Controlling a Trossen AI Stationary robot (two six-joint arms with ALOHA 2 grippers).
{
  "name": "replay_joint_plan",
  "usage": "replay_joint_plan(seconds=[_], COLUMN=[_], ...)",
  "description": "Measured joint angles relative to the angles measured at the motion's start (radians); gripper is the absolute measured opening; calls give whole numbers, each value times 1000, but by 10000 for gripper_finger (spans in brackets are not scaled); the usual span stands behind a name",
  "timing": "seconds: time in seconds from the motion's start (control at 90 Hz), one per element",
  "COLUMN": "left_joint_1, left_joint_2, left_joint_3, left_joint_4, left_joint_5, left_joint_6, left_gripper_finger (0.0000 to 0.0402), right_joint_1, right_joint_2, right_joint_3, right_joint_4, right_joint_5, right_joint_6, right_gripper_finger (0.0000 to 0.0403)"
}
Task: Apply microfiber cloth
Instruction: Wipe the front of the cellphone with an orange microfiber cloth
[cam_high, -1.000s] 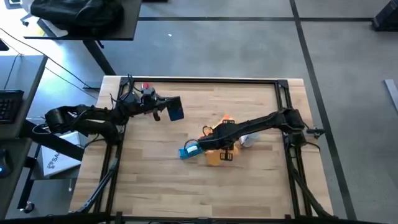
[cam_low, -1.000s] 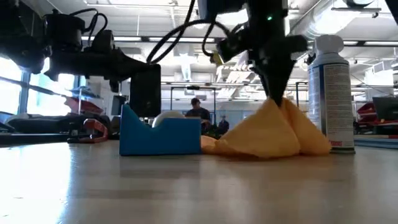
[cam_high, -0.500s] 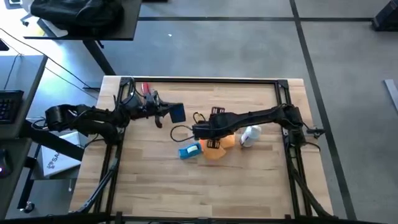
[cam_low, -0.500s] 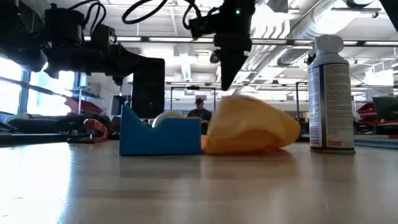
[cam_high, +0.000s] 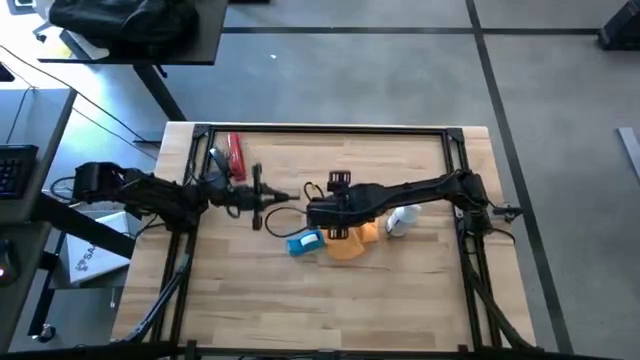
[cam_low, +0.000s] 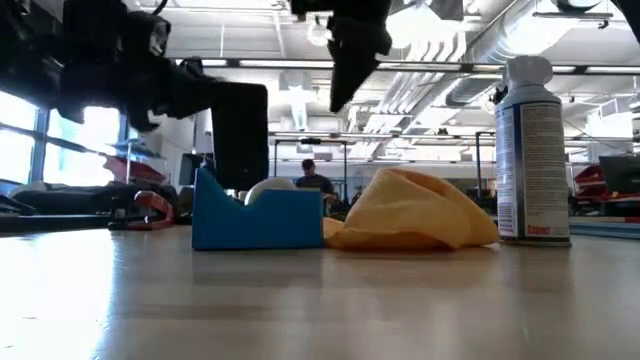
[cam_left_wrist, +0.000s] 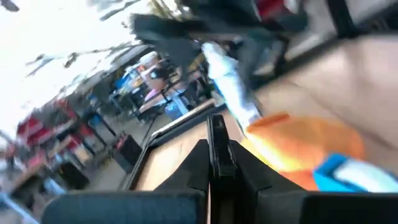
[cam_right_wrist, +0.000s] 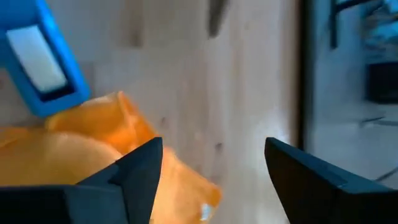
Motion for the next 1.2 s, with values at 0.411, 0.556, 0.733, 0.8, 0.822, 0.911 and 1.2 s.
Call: replay_joint_plan(seconds=[0.411, 0.556, 0.733, 0.8, 0.822, 0.911, 1.2], left_joint_1=[-122, -136, -160, -172, -176, -191, -223], left_joint_2=[80, 145, 239, 275, 287, 333, 390], left_joint_3=[0, 0, 20, 36, 42, 61, 93], left_joint_4=[-150, -183, -184, -184, -185, -185, -175], left_joint_5=[-270, -275, -290, -285, -284, -284, -347], left_joint_6=[493, 596, 654, 645, 639, 635, 661], left_gripper_finger=[19, 25, 22, 23, 23, 28, 34], right_joint_1=[-29, -36, -43, -46, -47, -48, -48], right_joint_2=[0, 1, 2, 1, 1, 1, 1], right_joint_3=[-99, -142, -165, -165, -164, -164, -164], right_joint_4=[322, 373, 401, 406, 409, 409, 394], right_joint_5=[-149, -173, -173, -172, -172, -172, -172], right_joint_6=[-30, -52, -83, -83, -83, -83, -80], right_gripper_finger=[252, 252, 252, 252, 252, 252, 252])
